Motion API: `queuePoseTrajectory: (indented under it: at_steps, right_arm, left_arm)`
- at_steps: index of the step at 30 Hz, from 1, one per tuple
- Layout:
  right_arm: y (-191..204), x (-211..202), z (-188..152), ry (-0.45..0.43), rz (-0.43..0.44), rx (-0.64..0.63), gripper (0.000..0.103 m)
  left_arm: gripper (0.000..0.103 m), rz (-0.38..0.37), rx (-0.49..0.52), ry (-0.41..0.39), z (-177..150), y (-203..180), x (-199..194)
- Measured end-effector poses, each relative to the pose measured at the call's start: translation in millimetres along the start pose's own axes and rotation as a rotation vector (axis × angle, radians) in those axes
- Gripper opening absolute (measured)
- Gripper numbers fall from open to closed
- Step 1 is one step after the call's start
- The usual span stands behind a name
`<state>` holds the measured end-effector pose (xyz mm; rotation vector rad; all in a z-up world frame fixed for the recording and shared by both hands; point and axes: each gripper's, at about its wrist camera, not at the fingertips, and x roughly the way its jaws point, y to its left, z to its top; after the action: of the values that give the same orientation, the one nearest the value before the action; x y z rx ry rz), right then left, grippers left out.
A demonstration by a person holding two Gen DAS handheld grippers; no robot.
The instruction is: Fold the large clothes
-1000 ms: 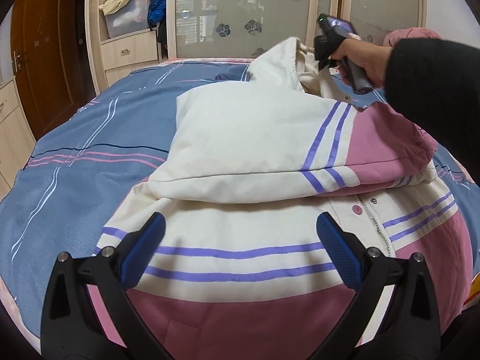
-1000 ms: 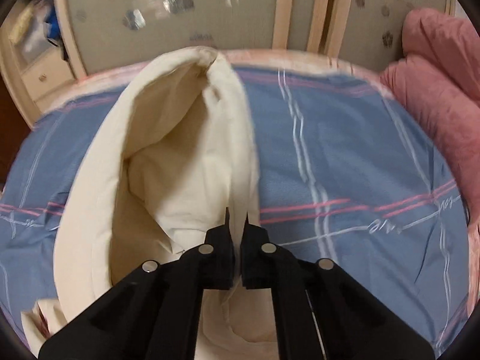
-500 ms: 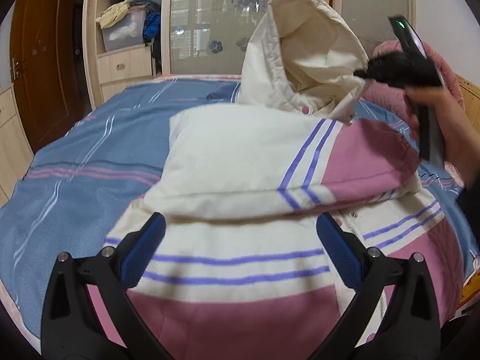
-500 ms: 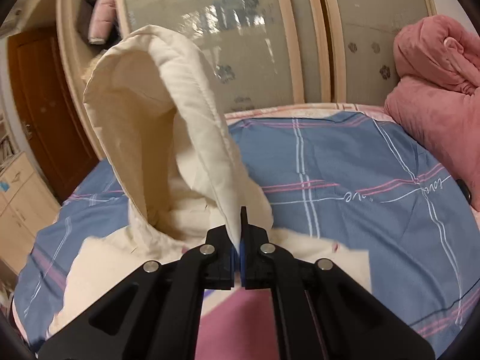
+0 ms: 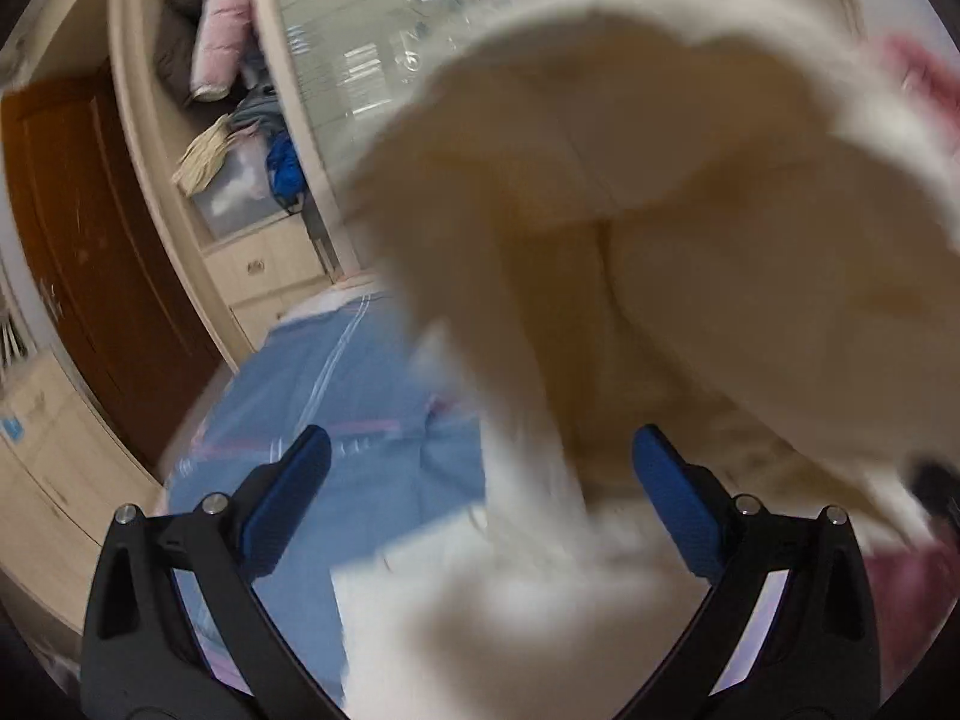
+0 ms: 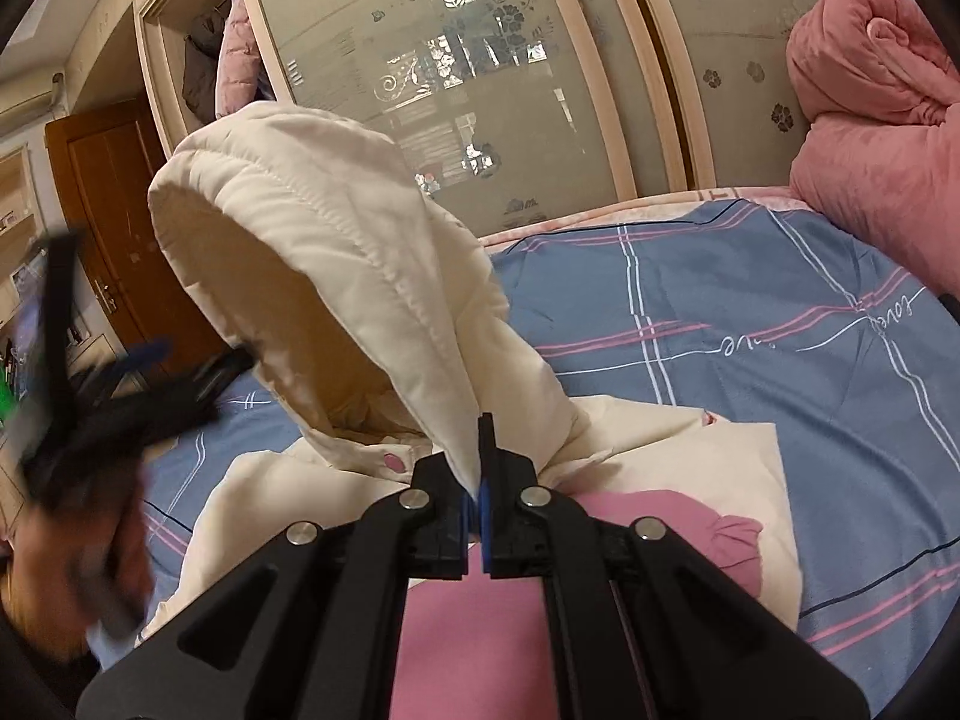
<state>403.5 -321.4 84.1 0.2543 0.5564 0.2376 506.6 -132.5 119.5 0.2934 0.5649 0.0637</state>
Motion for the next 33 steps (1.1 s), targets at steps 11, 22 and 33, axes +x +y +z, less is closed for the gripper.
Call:
queuePoseTrajectory:
  at_steps: [11, 22, 33]
  right_arm:
    - [-33, -13, -16, 0.032, 0.002, 0.085, 0.002]
    - [-38, -45, -61, 0.046, -0.016, 0.167, 0.002]
    - [-32, -46, -109, 0.063, -0.096, 0.058, 0.004]
  left_arm:
    - [0.002, -0.169, -0.018, 0.154, -48, 33, 2]
    - [0.003, -0.313, 0.036, 0.179, -173, 29, -81]
    - [0.004, -0.337, -0.062, 0.125, -213, 29, -87]
